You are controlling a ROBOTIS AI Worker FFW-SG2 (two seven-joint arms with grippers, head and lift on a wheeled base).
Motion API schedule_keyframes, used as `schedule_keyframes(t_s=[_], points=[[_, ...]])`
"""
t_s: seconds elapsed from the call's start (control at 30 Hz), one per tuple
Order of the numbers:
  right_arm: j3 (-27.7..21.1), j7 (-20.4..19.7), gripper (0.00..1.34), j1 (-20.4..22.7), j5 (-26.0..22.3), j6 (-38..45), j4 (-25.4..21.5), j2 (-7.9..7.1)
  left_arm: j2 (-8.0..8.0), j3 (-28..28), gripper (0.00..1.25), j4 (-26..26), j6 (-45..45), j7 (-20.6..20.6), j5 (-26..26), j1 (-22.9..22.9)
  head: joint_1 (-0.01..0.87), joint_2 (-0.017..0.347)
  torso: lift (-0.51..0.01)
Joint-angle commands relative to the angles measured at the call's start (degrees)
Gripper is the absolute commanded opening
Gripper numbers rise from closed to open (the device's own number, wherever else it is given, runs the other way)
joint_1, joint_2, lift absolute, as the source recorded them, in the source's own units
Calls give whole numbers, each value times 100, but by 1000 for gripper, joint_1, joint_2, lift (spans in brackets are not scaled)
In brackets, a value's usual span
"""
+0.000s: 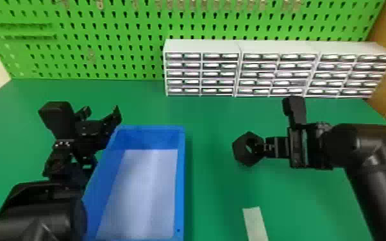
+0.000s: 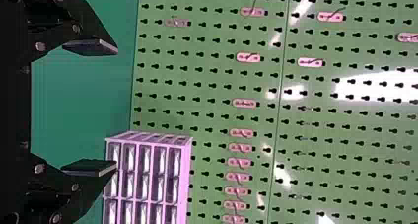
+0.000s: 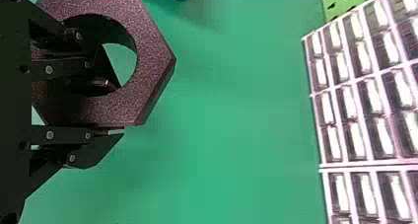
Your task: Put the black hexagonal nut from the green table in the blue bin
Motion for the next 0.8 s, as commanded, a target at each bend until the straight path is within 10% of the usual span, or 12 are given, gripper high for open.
schedule_keyframes(t_s=[0.0,0.77], points=[[-20,0,279,13,-11,-109,-185,13,-15,25,815,0,0,0,9,-8,686,51,-97],[-134,0,279,567,270,-2025,-1538,66,-15,-2,815,9,0,0,44,1,686,51,-97]])
